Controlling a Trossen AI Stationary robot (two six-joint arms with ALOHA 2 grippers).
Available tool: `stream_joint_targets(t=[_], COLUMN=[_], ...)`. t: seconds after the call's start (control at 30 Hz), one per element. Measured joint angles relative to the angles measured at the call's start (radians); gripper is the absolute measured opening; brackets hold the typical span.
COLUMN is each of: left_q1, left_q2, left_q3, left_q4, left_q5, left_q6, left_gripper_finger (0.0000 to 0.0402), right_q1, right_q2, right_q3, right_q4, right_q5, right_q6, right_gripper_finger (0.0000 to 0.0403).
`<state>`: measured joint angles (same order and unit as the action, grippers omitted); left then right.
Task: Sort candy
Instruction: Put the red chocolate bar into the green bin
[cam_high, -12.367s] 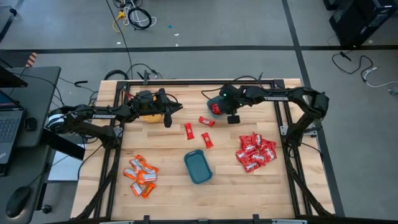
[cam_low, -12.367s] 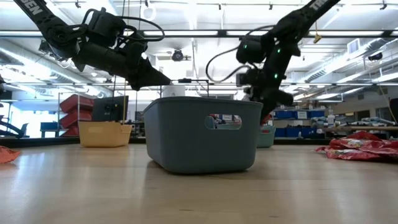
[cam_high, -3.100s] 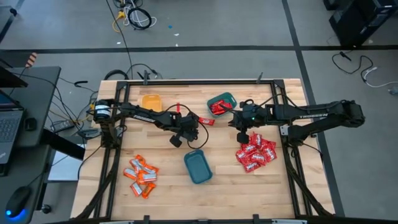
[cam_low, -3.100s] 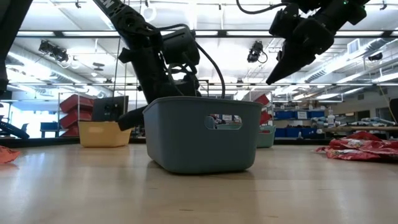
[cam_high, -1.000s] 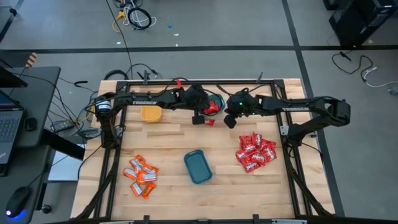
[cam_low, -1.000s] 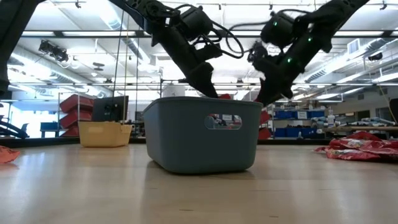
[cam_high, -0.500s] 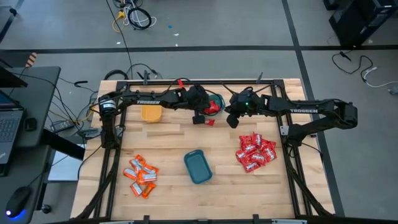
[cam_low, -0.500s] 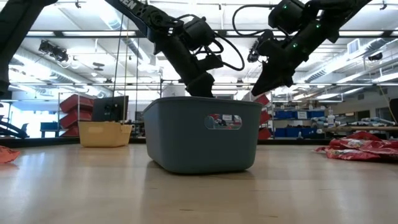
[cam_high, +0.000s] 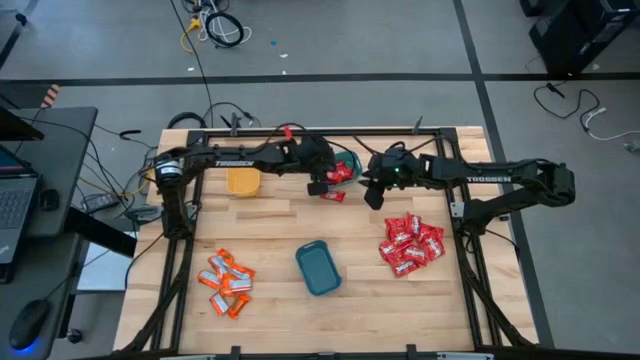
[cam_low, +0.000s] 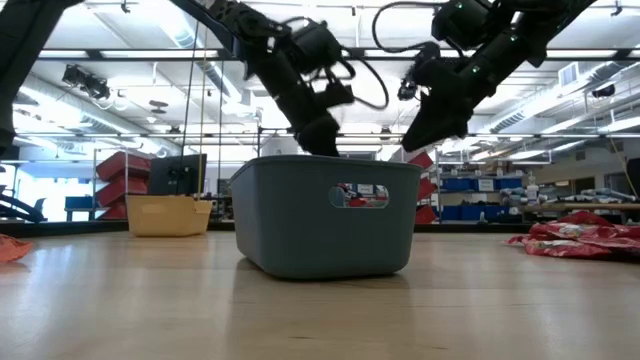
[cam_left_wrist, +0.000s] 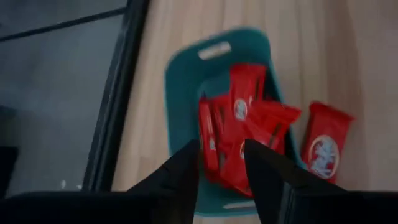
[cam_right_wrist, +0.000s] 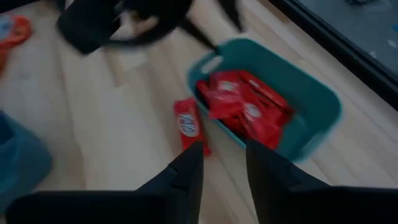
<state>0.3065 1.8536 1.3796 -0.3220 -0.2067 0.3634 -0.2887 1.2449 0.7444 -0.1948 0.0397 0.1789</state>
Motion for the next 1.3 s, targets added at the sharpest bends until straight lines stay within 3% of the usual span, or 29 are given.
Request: stream_joint_targets(t=[0.17, 0.37, 0.5, 0.67, 0.8, 1.0, 1.3], left_q1=[0.008, 0.003, -0.012, -0.043, -0.067, -0.079, -0.08], left_q2=[-0.111, -0.295, -0.415, -0.548, -0.62, -0.654, -0.652], left_q3=[-0.129, -0.429, -0.605, -0.767, -0.841, -0.886, -0.894], left_q4=[0.159, 0.492, 0.662, 0.818, 0.851, 0.858, 0.865], left_q5=[0.12, 0.139, 0.141, 0.141, 0.141, 0.133, 0.131], left_q6=[-0.09, -0.17, -0.208, -0.219, -0.219, -0.219, -0.217], left_gripper_finger=[0.0086, 0.0029, 0.0016, 0.0015, 0.0015, 0.0015, 0.0015], right_q1=[0.076, 0.152, 0.171, 0.17, 0.151, 0.122, 0.097], right_q2=[0.021, 0.113, 0.194, 0.294, 0.372, 0.471, 0.598], right_q3=[0.0, 0.0, 0.0, 0.0, 0.0, 0.0, 0.002], right_q4=[0.051, 0.125, 0.164, 0.209, 0.267, 0.333, 0.496], right_q5=[-0.064, -0.022, 0.042, 0.047, 0.052, 0.142, 0.142], right_q6=[-0.024, -0.02, -0.008, 0.005, 0.004, -0.003, -0.039], right_gripper_finger=[0.0147, 0.0189, 0.0214, 0.0245, 0.0269, 0.0292, 0.0267])
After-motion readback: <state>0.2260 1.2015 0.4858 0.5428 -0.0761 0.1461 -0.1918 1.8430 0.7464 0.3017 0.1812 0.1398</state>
